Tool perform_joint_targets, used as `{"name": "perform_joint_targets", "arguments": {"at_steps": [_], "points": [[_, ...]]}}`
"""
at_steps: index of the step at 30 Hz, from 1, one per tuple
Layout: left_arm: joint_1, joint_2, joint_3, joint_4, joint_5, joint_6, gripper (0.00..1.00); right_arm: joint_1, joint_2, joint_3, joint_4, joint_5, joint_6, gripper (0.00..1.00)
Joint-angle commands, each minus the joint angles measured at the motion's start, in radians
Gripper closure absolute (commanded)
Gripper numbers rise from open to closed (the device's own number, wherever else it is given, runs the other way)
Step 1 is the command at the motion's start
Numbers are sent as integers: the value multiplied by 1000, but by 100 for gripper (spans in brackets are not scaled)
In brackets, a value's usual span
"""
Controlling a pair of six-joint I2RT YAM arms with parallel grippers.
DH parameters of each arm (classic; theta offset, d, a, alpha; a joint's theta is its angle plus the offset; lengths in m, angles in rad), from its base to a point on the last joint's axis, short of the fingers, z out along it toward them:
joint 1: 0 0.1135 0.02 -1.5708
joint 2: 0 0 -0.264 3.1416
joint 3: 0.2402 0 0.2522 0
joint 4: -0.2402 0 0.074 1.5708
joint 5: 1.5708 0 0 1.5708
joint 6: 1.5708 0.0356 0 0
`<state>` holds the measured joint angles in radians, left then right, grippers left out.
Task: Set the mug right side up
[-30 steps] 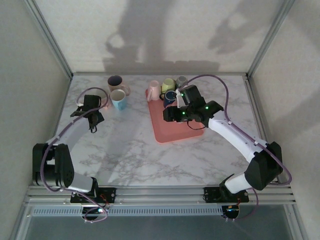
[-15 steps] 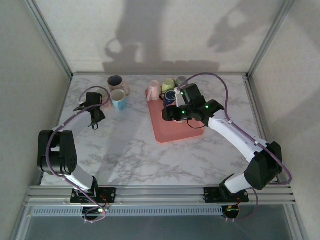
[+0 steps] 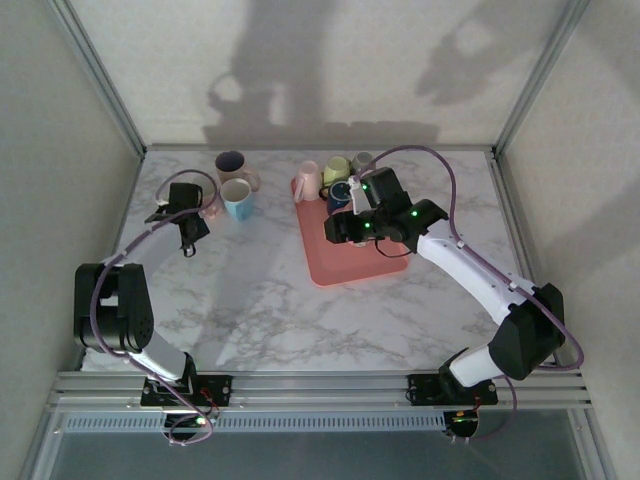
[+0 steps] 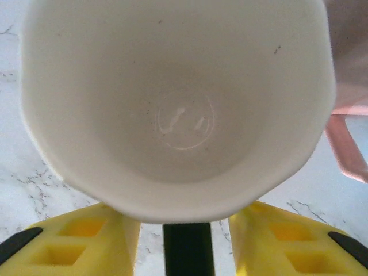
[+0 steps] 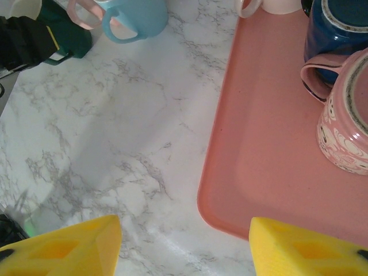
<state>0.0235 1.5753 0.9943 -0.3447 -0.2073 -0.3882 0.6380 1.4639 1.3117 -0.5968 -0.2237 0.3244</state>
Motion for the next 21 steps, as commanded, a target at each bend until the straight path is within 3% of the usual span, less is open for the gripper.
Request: {"name": "perform_joint_targets", "arguments": {"at_steps": [1, 6, 10, 11, 12, 16, 21], "points": [[9, -64, 25, -56, -50, 11, 52, -8, -36, 34, -25, 43, -22, 39], [8, -165, 30, -111, 22, 13, 43, -24, -60, 26, -39, 87, -32, 38], [3, -228, 27, -120, 218, 22, 40, -47, -73, 24, -59, 117, -28, 38], [1, -241, 23, -115, 264, 22, 24, -52, -76, 23, -63, 126, -27, 38], [-5, -254, 18, -103, 324, 22, 1, -60, -79, 20, -67, 140, -25, 38], [-46, -301, -17, -38, 521, 31, 0, -85, -87, 18, -95, 199, -32, 39], [-123, -317, -35, 3, 588, 24, 1, -119, -79, 17, -109, 204, 5, 39]]}}
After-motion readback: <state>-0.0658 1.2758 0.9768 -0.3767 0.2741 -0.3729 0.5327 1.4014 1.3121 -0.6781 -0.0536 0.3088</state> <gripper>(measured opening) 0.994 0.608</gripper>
